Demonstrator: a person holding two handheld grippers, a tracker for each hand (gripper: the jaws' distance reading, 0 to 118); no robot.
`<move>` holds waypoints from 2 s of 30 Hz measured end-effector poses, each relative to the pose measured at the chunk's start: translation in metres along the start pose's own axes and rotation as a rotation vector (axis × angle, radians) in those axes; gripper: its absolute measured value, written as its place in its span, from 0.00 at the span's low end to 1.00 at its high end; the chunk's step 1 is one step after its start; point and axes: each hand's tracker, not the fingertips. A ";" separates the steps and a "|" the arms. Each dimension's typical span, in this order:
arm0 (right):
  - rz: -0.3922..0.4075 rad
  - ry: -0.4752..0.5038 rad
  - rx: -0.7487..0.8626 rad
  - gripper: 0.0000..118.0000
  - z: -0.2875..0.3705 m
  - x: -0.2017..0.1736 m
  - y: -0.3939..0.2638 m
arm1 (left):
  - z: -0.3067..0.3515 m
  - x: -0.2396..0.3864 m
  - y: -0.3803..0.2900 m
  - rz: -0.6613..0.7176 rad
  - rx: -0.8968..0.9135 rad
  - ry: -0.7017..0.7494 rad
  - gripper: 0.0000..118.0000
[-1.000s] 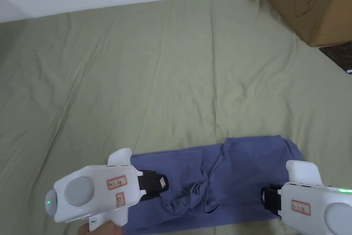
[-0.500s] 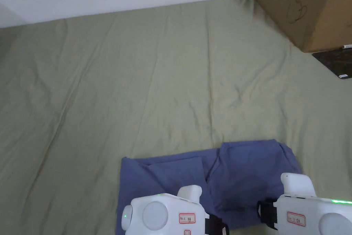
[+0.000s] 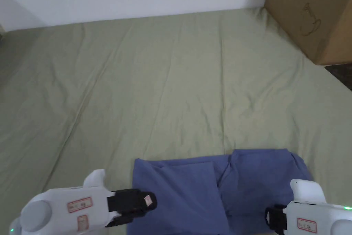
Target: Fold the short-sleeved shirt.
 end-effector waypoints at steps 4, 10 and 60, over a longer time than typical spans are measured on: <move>0.036 0.002 -0.017 0.02 -0.005 -0.014 0.002 | -0.013 -0.053 0.005 0.071 0.010 -0.017 0.86; 0.090 0.013 -0.030 0.02 -0.006 -0.036 0.008 | -0.033 -0.057 0.004 0.143 0.042 -0.199 0.88; -0.025 0.000 -0.012 0.02 0.010 0.015 0.008 | -0.042 0.134 0.018 -0.309 -0.003 0.100 0.08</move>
